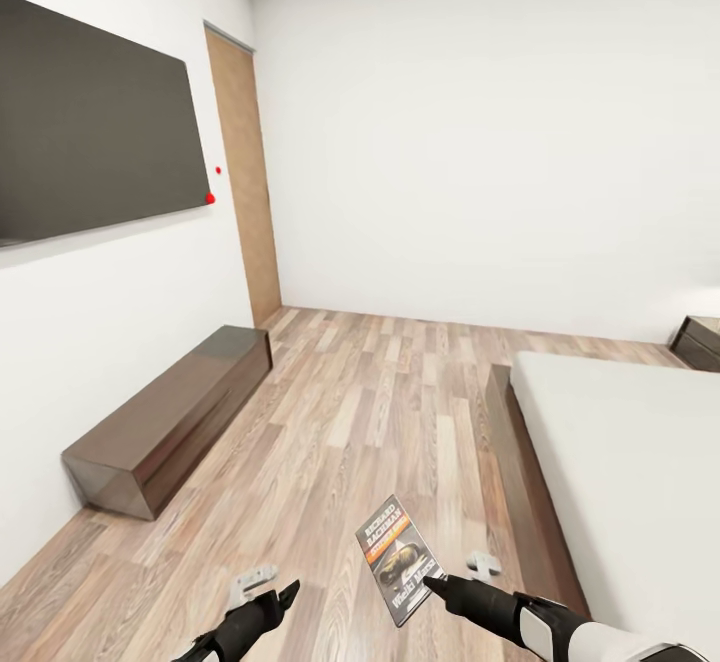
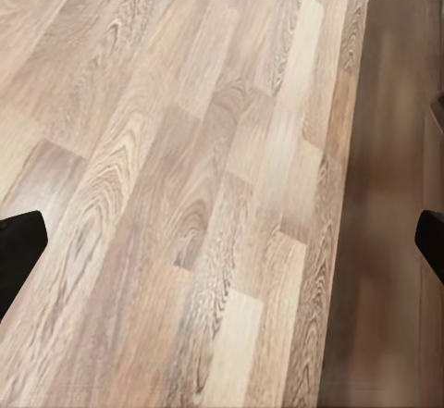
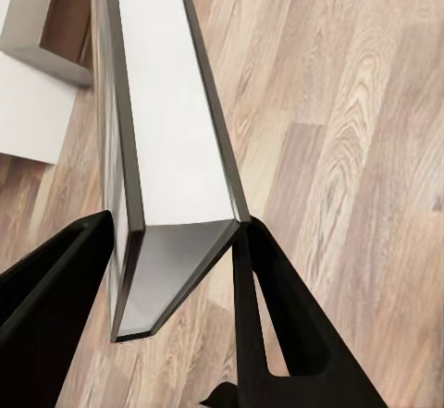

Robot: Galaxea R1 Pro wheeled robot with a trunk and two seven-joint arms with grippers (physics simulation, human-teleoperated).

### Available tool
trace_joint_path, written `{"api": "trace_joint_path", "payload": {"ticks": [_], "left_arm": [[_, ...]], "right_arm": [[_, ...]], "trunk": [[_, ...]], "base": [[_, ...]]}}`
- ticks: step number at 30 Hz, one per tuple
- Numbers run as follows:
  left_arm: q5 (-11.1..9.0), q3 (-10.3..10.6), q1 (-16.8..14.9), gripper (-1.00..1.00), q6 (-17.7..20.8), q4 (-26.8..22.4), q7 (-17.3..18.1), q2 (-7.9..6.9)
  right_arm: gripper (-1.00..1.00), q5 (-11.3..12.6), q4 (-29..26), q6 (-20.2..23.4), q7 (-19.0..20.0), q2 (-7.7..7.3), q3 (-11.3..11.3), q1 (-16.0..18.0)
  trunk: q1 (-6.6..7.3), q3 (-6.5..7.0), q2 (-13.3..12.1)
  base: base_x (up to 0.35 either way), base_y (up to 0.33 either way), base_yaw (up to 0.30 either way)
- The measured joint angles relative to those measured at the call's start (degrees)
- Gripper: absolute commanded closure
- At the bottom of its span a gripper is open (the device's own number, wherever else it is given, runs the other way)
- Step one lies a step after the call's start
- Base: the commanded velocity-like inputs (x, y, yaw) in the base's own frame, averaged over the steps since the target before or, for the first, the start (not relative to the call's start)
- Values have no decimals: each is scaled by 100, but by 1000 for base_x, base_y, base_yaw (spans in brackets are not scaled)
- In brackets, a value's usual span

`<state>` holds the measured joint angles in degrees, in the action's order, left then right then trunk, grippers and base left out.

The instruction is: In the bedroom, move the book from the bed onto either nightstand, and place the two sandals side by side next to the bed.

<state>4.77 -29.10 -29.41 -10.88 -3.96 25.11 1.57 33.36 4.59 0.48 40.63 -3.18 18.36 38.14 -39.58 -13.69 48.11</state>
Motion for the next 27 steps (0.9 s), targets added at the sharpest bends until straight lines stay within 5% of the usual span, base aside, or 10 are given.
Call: {"api": "trace_joint_path", "payload": {"ticks": [27], "left_arm": [[0,-6,0,-100,1,7,-7,0]], "right_arm": [[100,2,0,-2,-1,-2,-2,0]], "trunk": [[0,0,0]], "base": [[248,0,-4]]}}
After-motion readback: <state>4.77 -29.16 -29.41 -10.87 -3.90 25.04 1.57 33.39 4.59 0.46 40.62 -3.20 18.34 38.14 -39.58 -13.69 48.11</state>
